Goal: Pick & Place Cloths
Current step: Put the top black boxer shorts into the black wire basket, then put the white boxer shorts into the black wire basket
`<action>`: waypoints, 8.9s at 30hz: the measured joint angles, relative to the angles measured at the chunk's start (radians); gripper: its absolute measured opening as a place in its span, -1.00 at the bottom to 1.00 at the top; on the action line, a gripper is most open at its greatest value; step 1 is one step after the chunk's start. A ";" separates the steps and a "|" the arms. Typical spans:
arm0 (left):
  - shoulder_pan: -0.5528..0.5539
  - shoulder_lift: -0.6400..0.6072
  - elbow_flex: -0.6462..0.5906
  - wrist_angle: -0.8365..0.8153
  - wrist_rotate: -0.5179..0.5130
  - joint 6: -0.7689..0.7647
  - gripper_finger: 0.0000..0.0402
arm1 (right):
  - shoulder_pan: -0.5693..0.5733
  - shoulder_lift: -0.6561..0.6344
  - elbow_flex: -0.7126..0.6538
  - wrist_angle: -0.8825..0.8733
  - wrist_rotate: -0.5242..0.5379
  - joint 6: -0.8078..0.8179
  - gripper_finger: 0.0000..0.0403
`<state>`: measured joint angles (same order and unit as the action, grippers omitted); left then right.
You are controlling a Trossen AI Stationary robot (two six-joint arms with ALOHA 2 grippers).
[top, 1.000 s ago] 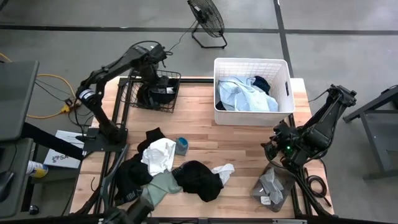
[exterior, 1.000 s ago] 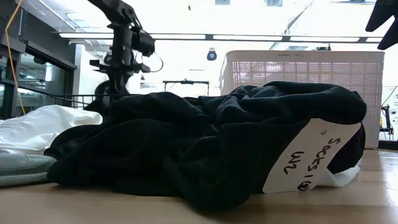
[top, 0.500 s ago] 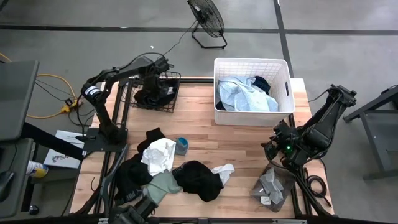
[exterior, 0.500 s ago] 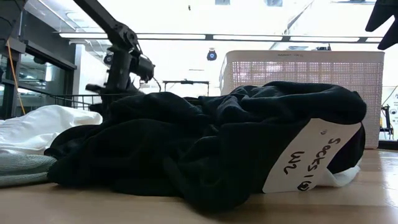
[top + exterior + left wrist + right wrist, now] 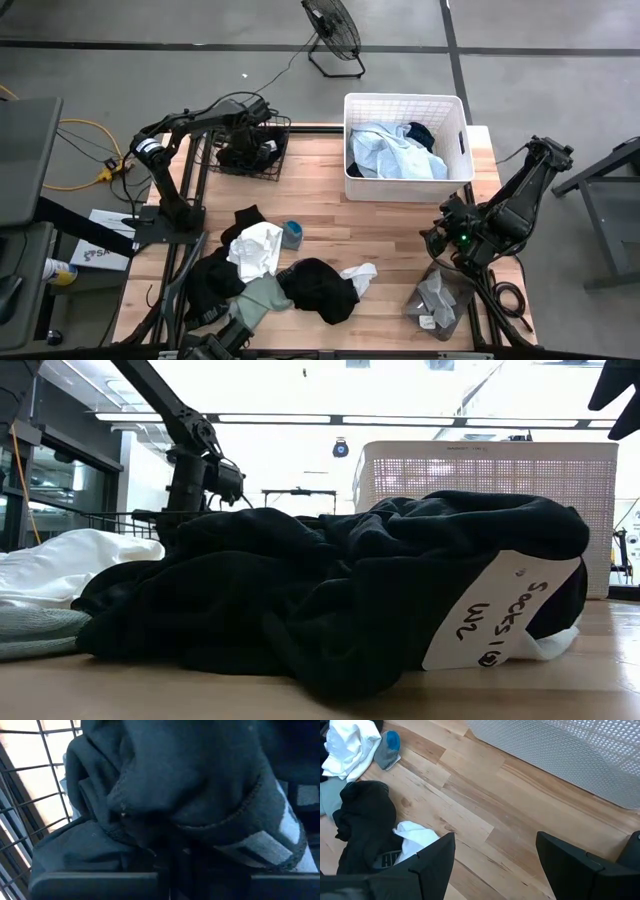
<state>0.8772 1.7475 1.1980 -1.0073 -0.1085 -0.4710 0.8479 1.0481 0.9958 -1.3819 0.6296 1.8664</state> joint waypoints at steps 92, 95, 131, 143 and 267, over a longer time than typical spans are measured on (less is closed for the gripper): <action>-0.995 -0.113 -0.015 -0.249 0.124 -0.114 0.48 | 0.001 0.000 0.000 0.024 -0.012 -0.196 0.34; -0.995 -0.113 -0.028 -0.249 0.113 -0.136 0.48 | 0.001 0.000 0.000 0.026 -0.012 -0.196 0.34; -0.996 -0.059 0.049 -0.310 0.237 -0.105 -0.98 | 0.001 0.000 0.000 0.040 -0.037 -0.192 0.34; -0.995 -0.067 0.447 -0.539 0.257 -0.073 -0.99 | 0.001 0.000 0.000 0.040 -0.030 -0.196 0.34; -0.092 -0.074 0.099 -0.018 0.015 -0.092 -0.71 | 0.001 0.000 0.000 0.040 -0.025 -0.132 0.34</action>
<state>0.7851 1.6730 1.2967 -1.0249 -0.0934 -0.5630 0.8486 1.0481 0.9955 -1.3422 0.6044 1.7348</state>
